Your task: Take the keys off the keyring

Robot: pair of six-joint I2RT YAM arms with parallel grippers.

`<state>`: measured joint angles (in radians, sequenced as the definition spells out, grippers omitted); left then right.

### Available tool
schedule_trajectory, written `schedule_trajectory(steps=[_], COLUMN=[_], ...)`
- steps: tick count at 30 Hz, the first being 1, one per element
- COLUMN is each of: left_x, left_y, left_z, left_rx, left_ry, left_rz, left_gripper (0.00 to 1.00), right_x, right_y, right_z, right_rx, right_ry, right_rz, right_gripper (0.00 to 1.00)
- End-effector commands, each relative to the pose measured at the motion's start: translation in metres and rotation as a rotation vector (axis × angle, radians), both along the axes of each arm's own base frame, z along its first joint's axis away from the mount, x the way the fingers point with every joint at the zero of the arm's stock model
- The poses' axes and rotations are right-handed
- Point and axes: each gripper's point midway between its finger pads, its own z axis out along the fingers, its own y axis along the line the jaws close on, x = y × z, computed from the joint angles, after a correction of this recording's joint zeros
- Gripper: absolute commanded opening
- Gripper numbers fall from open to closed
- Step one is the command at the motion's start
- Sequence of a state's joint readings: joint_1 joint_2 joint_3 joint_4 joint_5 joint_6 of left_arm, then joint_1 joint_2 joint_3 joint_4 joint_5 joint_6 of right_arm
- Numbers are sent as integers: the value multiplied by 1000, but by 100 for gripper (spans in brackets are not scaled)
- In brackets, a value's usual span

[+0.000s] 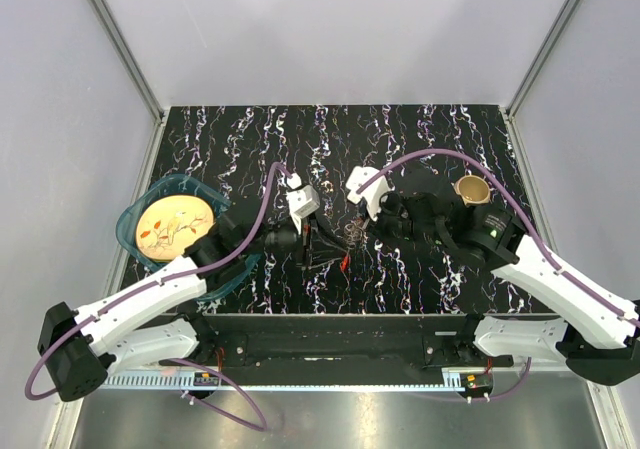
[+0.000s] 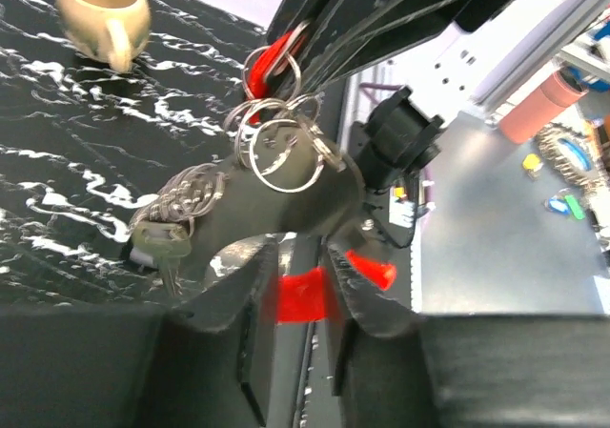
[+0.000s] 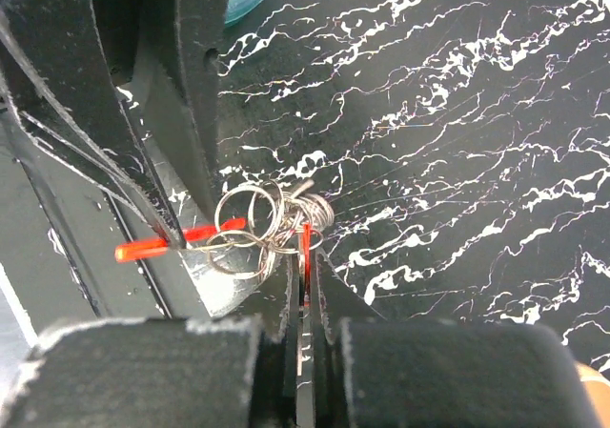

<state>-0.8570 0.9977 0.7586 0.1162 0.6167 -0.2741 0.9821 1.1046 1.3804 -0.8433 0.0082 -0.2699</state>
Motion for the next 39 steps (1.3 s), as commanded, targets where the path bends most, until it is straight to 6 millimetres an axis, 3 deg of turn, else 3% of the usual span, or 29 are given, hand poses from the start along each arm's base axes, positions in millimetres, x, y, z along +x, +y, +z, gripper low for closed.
schedule_trajectory(steps=[1,8,17,22,29,34,37,39], left_x=[7,-4,11,27,29,34,21,0], left_y=[4,14,13,12,16,16,13,7], left_z=[29,36,48,36,23,12,8,13], left_rx=[-57,-133,-122,-42,32,85,97,60], left_ry=[-76,-145,-125,-182,-236,-241,-225,-223], left_rz=[49,46,134,188,178,185,99,-26], left_gripper=[44,77,79,79,79,79,78,76], right_x=[0,-1,5,1,-18,-31,-39,-43], right_y=[6,8,16,19,22,19,12,10], right_z=[28,35,30,34,38,28,24,28], right_rx=[96,166,176,205,268,244,236,251], right_ry=[-24,-12,41,61,52,61,81,80], right_rz=[-17,-47,-99,-83,21,96,108,115], right_gripper=[0,0,0,0,0,0,0,0])
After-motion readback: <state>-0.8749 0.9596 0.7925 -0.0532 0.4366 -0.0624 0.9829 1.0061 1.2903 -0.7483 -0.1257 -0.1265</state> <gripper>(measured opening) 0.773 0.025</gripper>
